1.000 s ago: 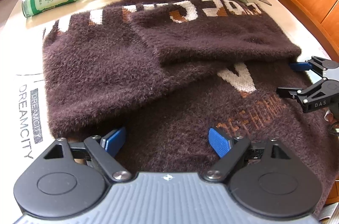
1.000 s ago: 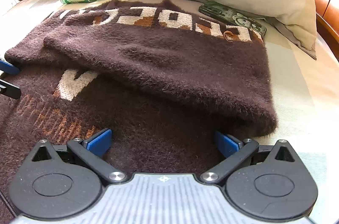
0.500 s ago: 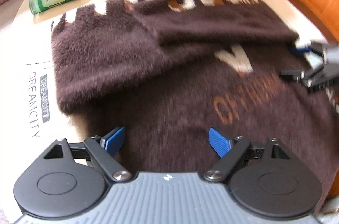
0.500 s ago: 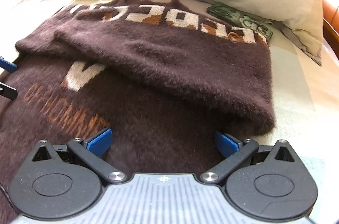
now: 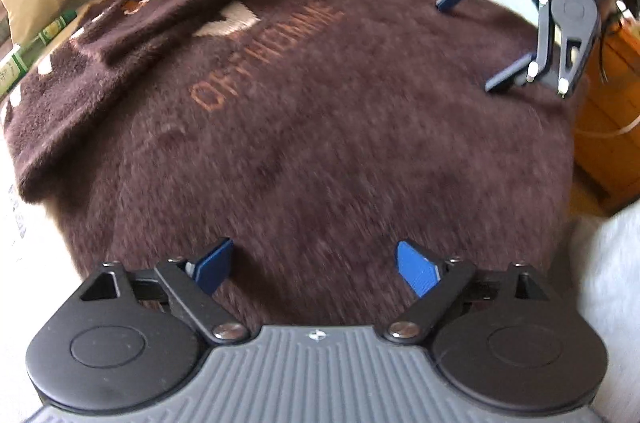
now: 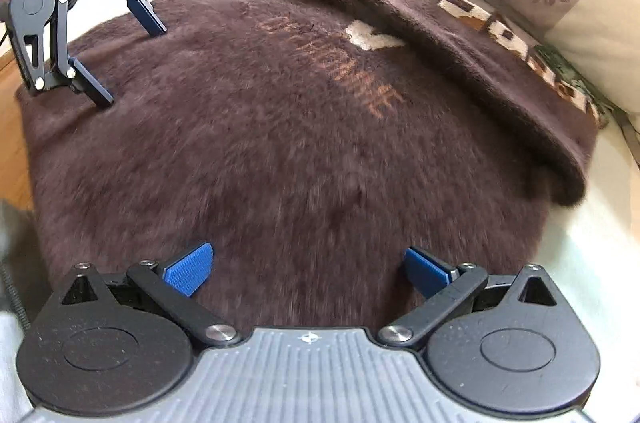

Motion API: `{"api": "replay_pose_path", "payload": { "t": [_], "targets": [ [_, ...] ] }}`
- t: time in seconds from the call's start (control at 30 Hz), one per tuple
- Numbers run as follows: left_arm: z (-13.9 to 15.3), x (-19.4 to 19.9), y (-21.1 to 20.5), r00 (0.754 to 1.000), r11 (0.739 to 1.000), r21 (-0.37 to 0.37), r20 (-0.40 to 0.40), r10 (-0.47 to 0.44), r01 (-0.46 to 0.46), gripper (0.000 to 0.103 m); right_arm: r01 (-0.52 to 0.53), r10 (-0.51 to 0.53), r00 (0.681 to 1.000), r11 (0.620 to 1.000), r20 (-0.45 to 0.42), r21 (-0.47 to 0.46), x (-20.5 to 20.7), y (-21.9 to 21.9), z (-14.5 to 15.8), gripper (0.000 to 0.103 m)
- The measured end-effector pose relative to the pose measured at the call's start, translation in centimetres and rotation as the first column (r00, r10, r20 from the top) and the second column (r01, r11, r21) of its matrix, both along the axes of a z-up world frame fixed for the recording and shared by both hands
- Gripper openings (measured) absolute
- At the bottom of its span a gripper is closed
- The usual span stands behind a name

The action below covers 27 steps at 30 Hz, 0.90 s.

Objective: Fold clothes

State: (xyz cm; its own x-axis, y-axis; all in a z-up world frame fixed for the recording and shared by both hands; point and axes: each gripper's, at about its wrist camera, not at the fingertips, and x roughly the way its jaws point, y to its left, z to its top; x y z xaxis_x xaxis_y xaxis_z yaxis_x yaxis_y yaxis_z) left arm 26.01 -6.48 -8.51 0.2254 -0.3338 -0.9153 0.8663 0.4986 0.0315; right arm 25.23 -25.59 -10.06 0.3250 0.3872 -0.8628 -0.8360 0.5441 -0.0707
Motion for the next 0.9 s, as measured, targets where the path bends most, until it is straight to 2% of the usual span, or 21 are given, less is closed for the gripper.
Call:
{"api": "replay_pose_path", "payload": {
  "t": [0.13,0.27,0.37,0.53,0.67,0.77,0.83,0.9],
  "targets": [
    [0.7,-0.9,0.5,1.0,0.999,0.032,-0.009,-0.028,0.029,0.089,-0.021,0.021,1.0,0.999,0.006,-0.047,-1.2,-1.3,0.6,0.103],
    [1.3,-2.8,-0.6,0.99,0.99,0.018,0.014,-0.142,0.142,0.089,-0.175,0.176,0.983,0.984,0.053,-0.035,-3.6,-1.1,1.5,0.103],
    [0.6,-4.0,-1.7,0.977,0.976,0.029,0.014,-0.214,0.214,0.089,-0.292,0.298,0.953,0.95,0.047,-0.109,-5.7,-1.0,0.1,0.103],
    [-0.2,-5.2,-0.3,0.975,0.973,0.077,0.022,-0.219,0.217,0.089,-0.208,0.214,0.977,0.966,0.023,-0.156,-6.3,-3.1,-0.2,0.103],
    [0.4,-6.1,-0.4,0.96,0.959,0.078,0.046,-0.275,0.271,0.089,-0.291,0.31,0.946,0.941,0.093,-0.173,-8.4,-3.1,0.4,0.103],
    [0.3,-6.8,-1.2,0.939,0.942,0.07,0.08,-0.334,0.329,0.089,-0.4,0.425,0.891,0.901,0.158,-0.167,-9.9,-2.1,0.3,0.103],
    [-0.1,-6.9,-1.8,0.936,0.938,0.072,0.079,-0.343,0.338,0.089,-0.417,0.445,0.883,0.89,0.151,-0.186,-9.9,-1.4,-0.2,0.103],
    [-0.4,-6.6,-1.7,0.944,0.945,0.07,0.066,-0.323,0.319,0.089,-0.43,0.461,0.876,0.879,0.142,-0.204,-9.8,-0.7,-0.8,0.103]
  ]
}}
